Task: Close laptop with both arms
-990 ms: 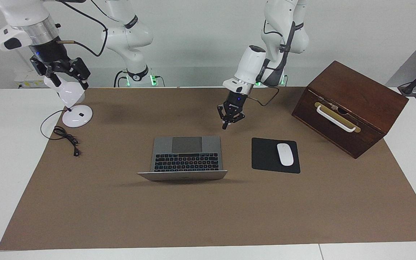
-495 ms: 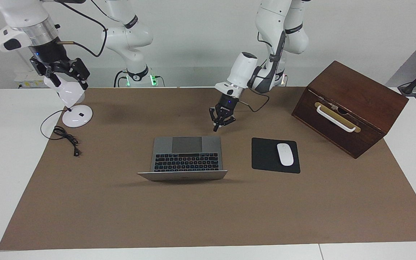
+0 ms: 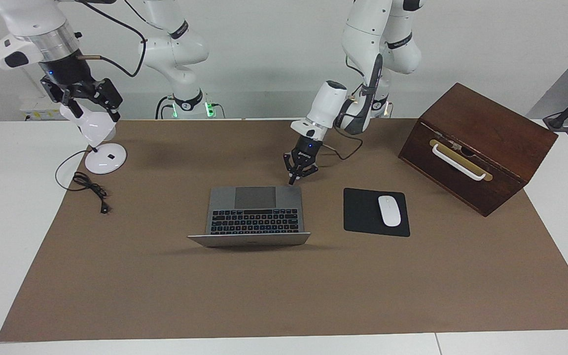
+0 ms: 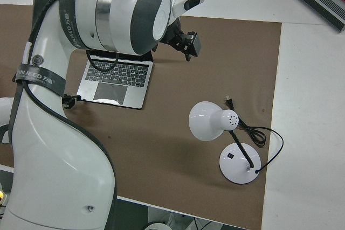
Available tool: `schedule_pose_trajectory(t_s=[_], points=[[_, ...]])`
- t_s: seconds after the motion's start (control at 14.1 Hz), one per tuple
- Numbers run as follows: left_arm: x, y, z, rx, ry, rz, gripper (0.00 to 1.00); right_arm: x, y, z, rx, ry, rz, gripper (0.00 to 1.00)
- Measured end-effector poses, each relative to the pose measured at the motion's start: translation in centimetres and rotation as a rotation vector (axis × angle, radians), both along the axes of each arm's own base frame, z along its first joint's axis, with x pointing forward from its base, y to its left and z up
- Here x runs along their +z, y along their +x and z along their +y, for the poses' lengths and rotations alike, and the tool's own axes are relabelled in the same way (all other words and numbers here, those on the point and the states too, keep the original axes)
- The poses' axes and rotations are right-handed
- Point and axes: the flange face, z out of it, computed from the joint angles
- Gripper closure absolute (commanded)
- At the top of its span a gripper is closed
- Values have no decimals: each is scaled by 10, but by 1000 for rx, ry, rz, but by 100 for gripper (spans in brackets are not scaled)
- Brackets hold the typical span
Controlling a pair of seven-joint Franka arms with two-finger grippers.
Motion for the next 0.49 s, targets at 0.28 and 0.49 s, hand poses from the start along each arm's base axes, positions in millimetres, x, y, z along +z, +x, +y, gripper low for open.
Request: schedule_pose_trajectory(t_s=[0.28,0.49], points=[[-10,-4,-3,-16,15,5,100,0,0,0,-1,0,0,0],[-10,-4,-3,-36,26,-9,100,1,0,-1,-2,0,-1,0]])
